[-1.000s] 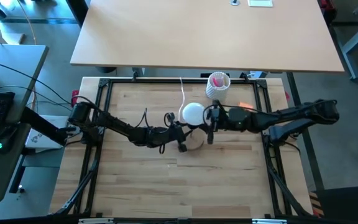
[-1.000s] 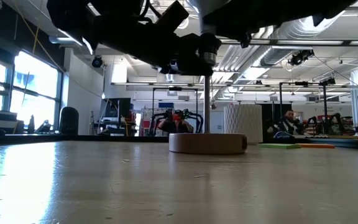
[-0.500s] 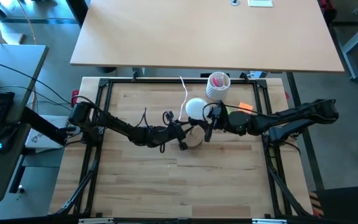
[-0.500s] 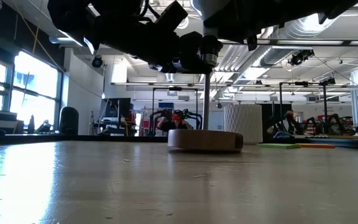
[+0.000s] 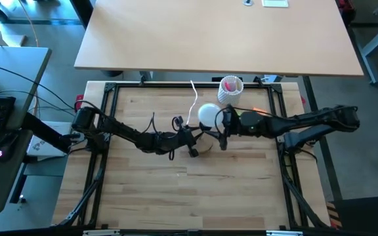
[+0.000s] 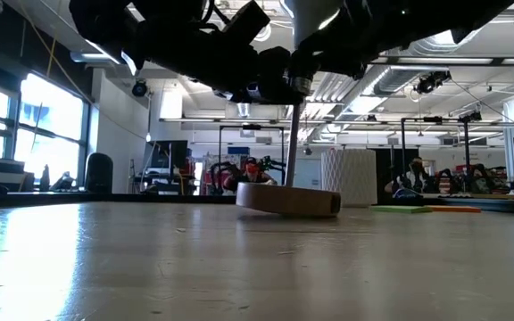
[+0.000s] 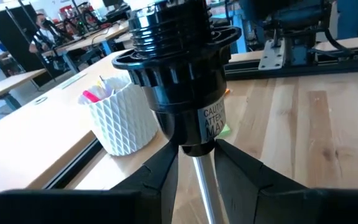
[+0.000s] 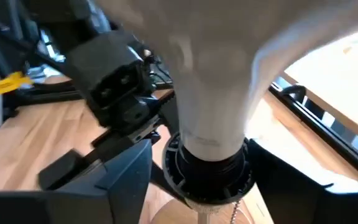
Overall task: Screw lightbulb
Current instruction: Insert the white lightbulb into the brown lamp
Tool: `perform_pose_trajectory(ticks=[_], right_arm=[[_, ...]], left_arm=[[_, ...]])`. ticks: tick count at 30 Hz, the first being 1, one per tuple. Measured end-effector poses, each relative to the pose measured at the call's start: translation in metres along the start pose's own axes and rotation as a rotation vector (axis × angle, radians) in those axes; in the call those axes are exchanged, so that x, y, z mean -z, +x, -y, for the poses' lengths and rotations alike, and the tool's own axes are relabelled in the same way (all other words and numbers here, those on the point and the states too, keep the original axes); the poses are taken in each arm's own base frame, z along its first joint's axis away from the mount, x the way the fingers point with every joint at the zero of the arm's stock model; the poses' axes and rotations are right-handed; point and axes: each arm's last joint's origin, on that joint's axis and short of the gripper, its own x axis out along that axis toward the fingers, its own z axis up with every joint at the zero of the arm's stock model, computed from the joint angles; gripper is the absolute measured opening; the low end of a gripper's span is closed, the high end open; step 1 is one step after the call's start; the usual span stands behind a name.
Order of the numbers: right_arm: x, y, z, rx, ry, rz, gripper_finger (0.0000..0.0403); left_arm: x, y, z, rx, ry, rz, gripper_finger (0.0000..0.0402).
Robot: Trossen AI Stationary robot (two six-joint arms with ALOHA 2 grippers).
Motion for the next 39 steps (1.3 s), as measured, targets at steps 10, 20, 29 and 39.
perform_pose_trajectory(ticks=[10,20,29,39], right_arm=[[-0.012,-0.032,0.025,-0.208,-0.081,-0.039,0.0272],[-0.01,-0.033,0.043,-0.39,-0.122,-0.038,0.0273],[-0.012,-0.034,0.055,-0.33,-0.131,-0.018,0.0273],[-0.01,-0.034,0.056,-0.324,-0.096,-0.051,0.0273]], left_arm=[[-0.001,0.001,0.002,0.163,0.015,0.025,0.0094],[0.005,0.011,-0.009,0.246,-0.02,0.001,0.0094],[0.017,0.015,-0.014,0.267,0.018,-0.091,0.0095],[0.032,0.018,-0.022,0.26,0.078,-0.224,0.0133]])
